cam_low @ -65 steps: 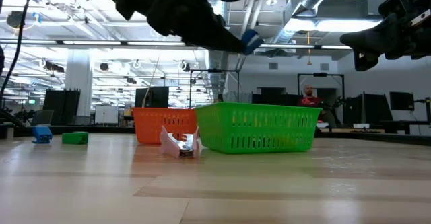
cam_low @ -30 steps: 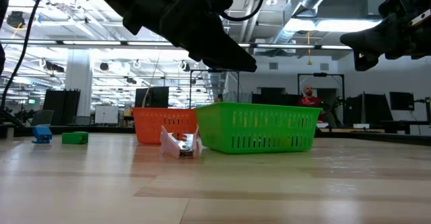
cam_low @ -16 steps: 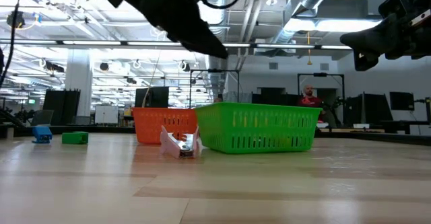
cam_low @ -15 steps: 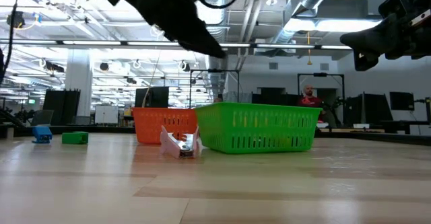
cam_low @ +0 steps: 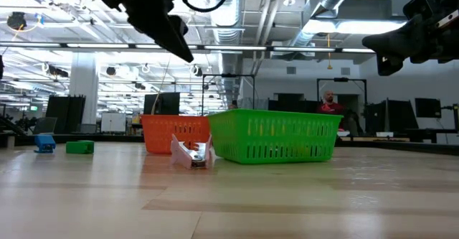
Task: Pick and place Stapler, Stapler remover, tape
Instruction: Put the pink stapler remover into the orange bin
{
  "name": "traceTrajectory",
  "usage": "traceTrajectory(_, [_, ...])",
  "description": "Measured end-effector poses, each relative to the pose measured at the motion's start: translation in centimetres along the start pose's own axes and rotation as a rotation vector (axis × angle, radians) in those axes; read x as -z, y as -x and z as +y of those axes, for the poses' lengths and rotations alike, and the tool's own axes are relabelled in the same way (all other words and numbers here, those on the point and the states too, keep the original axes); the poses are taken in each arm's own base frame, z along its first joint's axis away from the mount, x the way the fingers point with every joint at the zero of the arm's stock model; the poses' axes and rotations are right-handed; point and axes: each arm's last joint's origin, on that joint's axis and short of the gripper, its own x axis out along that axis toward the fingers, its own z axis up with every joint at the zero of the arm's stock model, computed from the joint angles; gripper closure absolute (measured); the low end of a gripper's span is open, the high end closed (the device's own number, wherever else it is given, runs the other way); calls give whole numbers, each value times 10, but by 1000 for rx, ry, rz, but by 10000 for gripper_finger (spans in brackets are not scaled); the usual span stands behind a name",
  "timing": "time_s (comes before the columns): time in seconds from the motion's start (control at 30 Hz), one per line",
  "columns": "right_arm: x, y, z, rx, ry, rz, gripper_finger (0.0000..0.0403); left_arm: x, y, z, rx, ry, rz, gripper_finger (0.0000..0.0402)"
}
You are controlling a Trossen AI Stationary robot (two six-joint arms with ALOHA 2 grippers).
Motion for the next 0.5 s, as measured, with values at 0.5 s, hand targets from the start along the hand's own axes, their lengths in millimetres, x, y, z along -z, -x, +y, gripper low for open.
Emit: traceTrajectory(0.5, [0, 0, 0, 0, 0, 0, 402, 11, -2, -40, 235, -308, -35, 215])
